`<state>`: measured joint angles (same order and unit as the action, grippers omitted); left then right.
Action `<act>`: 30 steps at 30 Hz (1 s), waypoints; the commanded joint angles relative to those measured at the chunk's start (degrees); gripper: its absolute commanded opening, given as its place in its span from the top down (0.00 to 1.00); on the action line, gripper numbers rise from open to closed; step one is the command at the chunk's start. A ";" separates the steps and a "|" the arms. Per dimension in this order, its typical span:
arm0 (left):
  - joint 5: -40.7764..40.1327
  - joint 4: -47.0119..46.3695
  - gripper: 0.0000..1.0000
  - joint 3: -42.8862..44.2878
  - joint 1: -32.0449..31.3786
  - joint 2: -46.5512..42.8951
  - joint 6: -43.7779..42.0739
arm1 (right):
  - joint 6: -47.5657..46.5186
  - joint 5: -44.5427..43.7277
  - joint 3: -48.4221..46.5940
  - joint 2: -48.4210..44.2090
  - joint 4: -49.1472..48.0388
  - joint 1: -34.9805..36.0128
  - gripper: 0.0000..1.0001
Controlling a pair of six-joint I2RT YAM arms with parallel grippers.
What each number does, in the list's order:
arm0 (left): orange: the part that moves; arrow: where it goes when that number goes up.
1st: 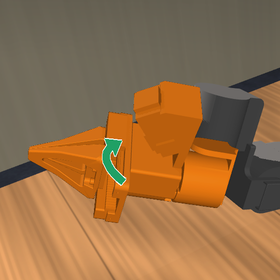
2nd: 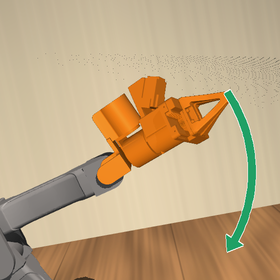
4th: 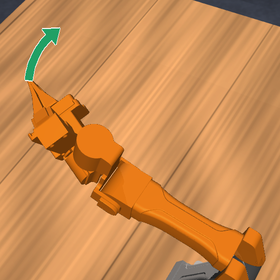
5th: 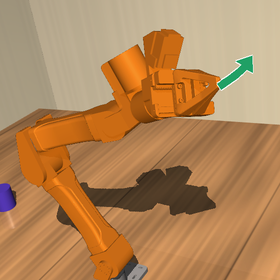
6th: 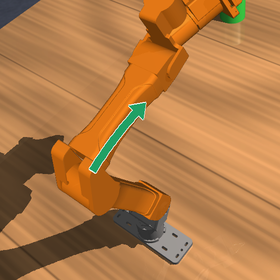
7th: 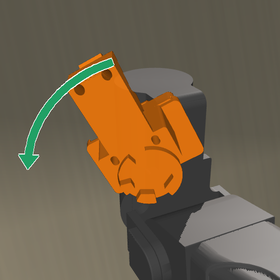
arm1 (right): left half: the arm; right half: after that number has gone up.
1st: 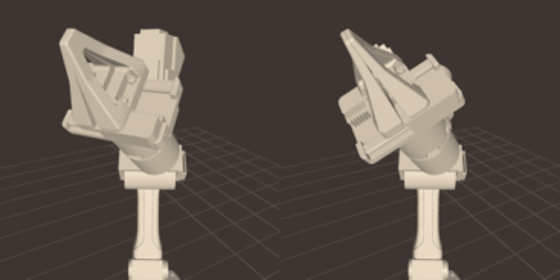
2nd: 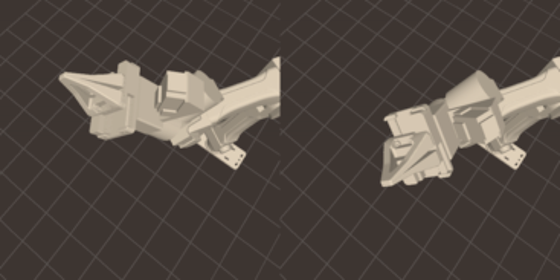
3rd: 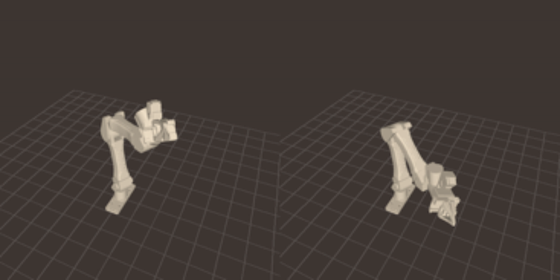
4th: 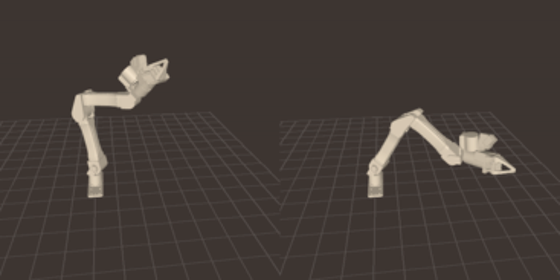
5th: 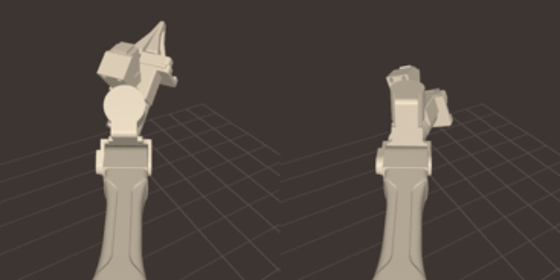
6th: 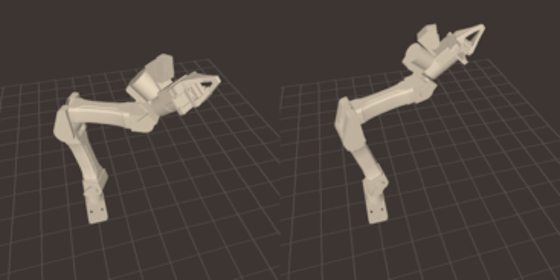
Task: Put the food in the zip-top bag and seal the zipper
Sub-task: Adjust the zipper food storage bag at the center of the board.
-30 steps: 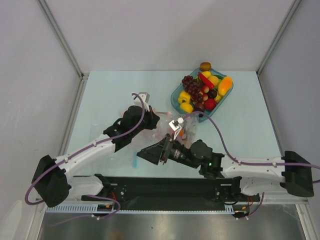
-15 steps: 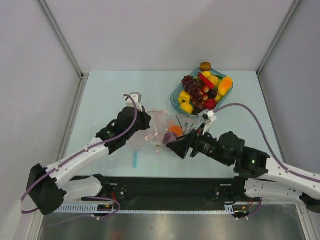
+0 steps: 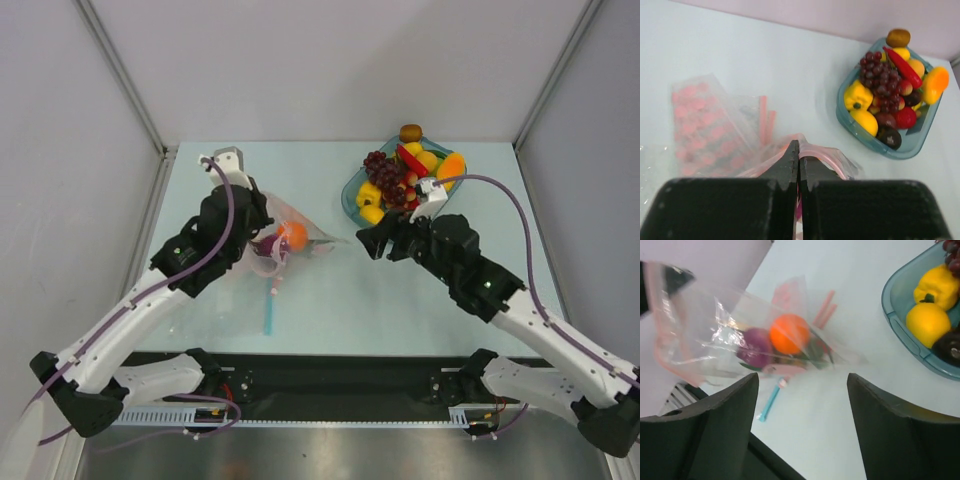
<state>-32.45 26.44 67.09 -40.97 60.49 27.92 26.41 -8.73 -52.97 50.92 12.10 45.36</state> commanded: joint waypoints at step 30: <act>21.45 -18.52 1.00 -13.21 0.54 9.65 2.31 | -1.19 31.05 11.66 26.16 -33.00 -7.40 0.45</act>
<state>-14.70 12.27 54.61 -40.69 72.40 28.97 24.43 20.05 -41.39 76.07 -15.57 38.22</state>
